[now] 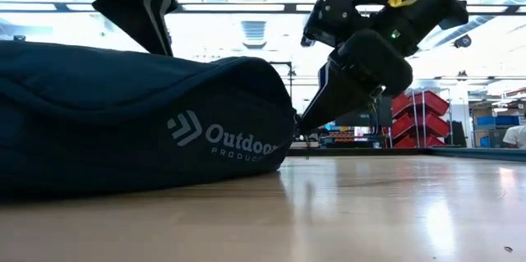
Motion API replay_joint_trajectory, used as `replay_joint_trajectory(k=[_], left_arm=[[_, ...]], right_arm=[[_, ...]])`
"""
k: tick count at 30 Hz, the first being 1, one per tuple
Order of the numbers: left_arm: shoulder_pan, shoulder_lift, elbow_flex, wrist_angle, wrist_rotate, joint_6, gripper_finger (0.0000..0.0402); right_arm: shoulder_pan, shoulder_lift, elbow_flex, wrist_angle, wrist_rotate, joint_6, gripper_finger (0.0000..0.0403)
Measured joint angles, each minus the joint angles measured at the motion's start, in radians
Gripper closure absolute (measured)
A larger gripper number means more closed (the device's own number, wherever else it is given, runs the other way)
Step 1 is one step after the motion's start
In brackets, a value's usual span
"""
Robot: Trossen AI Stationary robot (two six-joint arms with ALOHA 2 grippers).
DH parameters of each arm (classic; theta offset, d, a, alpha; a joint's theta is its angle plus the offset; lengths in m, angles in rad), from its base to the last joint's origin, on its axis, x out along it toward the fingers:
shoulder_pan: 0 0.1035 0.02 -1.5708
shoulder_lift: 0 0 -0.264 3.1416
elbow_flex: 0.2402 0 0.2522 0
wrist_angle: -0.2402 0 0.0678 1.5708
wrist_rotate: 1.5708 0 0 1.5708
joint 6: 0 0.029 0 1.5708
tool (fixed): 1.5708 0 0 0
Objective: Unpack backpack
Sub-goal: Close the dark blue backpack
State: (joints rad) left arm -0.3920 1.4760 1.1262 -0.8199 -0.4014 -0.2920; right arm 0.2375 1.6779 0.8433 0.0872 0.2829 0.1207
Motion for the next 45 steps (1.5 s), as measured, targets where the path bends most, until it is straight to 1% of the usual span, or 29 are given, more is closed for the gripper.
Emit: replay_joint_trajectory(k=[5, 7, 9, 11, 12, 15, 16, 17, 21, 25, 27, 32, 34, 39, 42, 45], left_arm=[[-0.003, 0.027, -0.029, 0.021, 0.011, -0.007, 0.0324], [-0.004, 0.035, -0.048, 0.032, 0.027, -0.022, 0.0324], [-0.005, 0.035, -0.064, 0.035, 0.03, -0.037, 0.0324], [-0.005, 0.034, -0.079, 0.04, 0.04, -0.049, 0.0324], [-0.005, 0.034, -0.084, 0.039, 0.043, -0.055, 0.0324], [-0.01, 0.033, -0.091, 0.035, 0.057, -0.062, 0.0324], [-0.012, 0.033, -0.091, 0.033, 0.063, -0.065, 0.0324], [-0.014, 0.033, -0.092, 0.032, 0.07, -0.066, 0.0324], [-0.027, 0.033, -0.097, 0.029, 0.073, -0.092, 0.0324], [-0.032, 0.032, -0.121, 0.046, 0.076, -0.129, 0.0324], [-0.032, 0.032, -0.131, 0.055, 0.076, -0.138, 0.0324], [-0.031, 0.035, -0.138, 0.089, 0.074, -0.135, 0.0324], [-0.031, 0.036, -0.139, 0.112, 0.074, -0.124, 0.0324], [-0.031, 0.036, -0.14, 0.136, 0.074, -0.116, 0.0324], [-0.032, 0.036, -0.14, 0.133, 0.075, -0.116, 0.0324], [-0.036, 0.037, -0.141, 0.133, 0.077, -0.115, 0.0324]], right_arm=[[-0.024, 0.048, 0.0, 0.043, 0.008, 0.018, 0.0233], [-0.036, 0.074, 0.0, 0.052, 0.008, 0.033, 0.0233], [-0.041, 0.094, 0.0, 0.058, 0.008, 0.036, 0.0242], [-0.04, 0.1, -0.001, 0.063, 0.007, 0.019, 0.0268], [-0.037, 0.1, -0.001, 0.074, 0.005, 0.009, 0.0288], [-0.023, 0.1, -0.001, 0.122, 0.005, -0.042, 0.0372], [-0.019, 0.099, -0.001, 0.136, 0.006, -0.068, 0.0386], [-0.014, 0.097, -0.001, 0.145, 0.013, -0.083, 0.039], [0.008, 0.068, -0.001, 0.121, 0.058, -0.106, 0.04], [0.057, 0.029, -0.001, 0.082, 0.059, -0.067, 0.0401], [0.094, 0.017, -0.001, 0.088, 0.033, -0.057, 0.0402], [0.16, 0.03, 0.001, 0.219, -0.079, -0.005, 0.0402], [0.169, 0.045, 0.001, 0.258, -0.087, -0.003, 0.0402], [0.132, 0.094, 0.001, 0.385, -0.091, -0.007, 0.0403], [0.088, 0.127, 0.001, 0.404, -0.073, -0.005, 0.0403], [0.036, 0.138, 0.001, 0.368, 0.026, -0.016, 0.0403]])
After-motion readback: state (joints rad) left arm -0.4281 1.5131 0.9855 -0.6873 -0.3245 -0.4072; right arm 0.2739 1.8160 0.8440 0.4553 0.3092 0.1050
